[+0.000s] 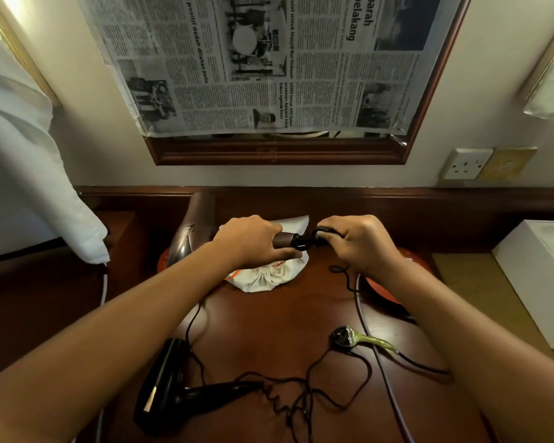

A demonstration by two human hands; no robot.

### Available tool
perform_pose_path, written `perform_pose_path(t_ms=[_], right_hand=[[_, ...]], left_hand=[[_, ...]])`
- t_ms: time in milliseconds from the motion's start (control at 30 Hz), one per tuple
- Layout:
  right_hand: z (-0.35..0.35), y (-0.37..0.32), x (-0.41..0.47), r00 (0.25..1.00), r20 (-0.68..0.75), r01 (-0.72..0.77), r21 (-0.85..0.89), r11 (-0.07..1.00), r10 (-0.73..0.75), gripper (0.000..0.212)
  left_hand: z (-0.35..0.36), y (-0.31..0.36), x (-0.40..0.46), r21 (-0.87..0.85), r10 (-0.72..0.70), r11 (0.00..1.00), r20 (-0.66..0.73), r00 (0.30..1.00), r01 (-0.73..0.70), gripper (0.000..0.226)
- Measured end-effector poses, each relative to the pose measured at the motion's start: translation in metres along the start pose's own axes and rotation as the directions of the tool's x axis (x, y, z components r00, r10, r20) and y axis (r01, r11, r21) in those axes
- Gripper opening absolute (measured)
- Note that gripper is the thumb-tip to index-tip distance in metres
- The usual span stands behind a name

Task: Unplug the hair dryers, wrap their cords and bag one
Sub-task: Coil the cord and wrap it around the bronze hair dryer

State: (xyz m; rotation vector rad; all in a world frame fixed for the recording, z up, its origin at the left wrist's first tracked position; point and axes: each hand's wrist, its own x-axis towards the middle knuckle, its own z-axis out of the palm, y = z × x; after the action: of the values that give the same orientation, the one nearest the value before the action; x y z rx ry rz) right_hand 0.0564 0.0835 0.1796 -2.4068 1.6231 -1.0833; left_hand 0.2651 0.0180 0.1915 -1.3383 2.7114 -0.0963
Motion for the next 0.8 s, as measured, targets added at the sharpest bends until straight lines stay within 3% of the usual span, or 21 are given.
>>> perform_pose_path(t_ms=[267, 433, 567, 800], right_hand=[[0.032, -0.025, -0.044, 0.964, -0.119, -0.216, 0.180, 0.960, 0.239, 0.033], [0.041, -0.042, -0.056, 0.874, 0.015, -0.451, 0.398, 0.799, 0.486, 0.040], [0.043, -0.055, -0.064, 0.834, 0.108, -0.480, 0.624, 0.617, 0.540, 0.043], [0.043, -0.049, -0.059, 0.767, 0.226, -0.597, 0.593, 0.540, 0.600, 0.016]], left_hand=[[0.008, 0.003, 0.002, 0.028, -0.059, 0.998, -0.036, 0.998, 0.060, 0.067], [0.008, 0.007, 0.003, 0.018, -0.075, 0.997, -0.053, 0.996, 0.076, 0.068], [0.006, 0.004, 0.004, 0.024, -0.075, 0.997, -0.055, 0.996, 0.077, 0.070], [0.001, 0.003, 0.000, -0.007, -0.045, 0.999, -0.097, 0.994, 0.044, 0.065]])
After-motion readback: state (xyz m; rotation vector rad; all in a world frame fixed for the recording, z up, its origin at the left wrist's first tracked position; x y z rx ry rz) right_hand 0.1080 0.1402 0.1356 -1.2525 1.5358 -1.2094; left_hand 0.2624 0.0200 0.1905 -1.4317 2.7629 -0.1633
